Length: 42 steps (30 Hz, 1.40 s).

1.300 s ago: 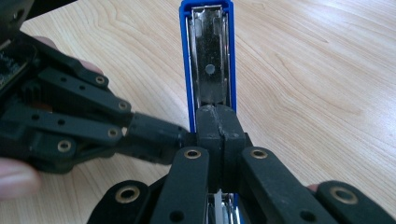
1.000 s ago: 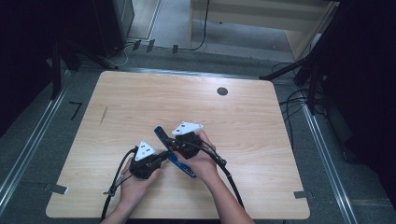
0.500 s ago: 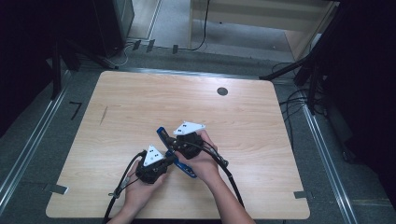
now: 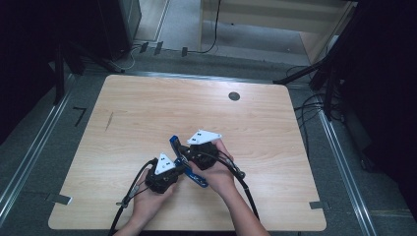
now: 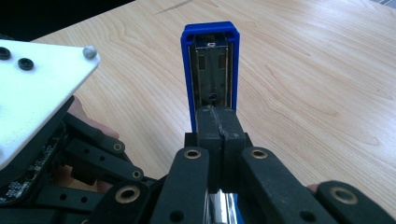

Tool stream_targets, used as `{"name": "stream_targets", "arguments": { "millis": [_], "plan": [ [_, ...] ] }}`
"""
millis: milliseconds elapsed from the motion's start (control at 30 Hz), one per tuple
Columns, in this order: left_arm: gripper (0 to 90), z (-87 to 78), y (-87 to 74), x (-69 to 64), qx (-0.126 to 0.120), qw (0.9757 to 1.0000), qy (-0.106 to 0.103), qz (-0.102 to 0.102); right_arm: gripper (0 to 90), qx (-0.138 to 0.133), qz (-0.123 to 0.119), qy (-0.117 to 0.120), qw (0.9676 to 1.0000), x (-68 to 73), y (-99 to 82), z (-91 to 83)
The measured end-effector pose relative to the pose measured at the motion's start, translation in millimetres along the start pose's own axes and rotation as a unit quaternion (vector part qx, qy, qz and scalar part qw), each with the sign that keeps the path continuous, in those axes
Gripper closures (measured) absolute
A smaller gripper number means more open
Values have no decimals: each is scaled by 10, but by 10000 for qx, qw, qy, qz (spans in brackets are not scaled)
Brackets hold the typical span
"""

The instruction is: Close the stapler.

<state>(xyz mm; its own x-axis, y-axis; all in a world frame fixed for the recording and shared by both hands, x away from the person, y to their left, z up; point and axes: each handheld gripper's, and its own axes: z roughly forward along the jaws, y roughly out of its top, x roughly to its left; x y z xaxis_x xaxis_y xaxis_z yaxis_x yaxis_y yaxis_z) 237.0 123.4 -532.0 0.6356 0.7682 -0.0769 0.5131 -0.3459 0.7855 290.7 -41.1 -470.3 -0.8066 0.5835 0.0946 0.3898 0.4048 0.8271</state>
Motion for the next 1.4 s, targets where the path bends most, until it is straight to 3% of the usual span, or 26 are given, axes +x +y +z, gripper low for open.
{"name": "stream_targets", "arguments": {
  "millis": [867, 1400],
  "plan": [
    [900, 6, 3, 14, 27, 9999, -97, -44, 900, -44, 202, -16, 9998, 17, -217, -137],
    [900, 8, 4, 23, 33, 9999, -103, -80, 900, -99, 267, -46, 9996, -2, -263, -222]
  ]
}}
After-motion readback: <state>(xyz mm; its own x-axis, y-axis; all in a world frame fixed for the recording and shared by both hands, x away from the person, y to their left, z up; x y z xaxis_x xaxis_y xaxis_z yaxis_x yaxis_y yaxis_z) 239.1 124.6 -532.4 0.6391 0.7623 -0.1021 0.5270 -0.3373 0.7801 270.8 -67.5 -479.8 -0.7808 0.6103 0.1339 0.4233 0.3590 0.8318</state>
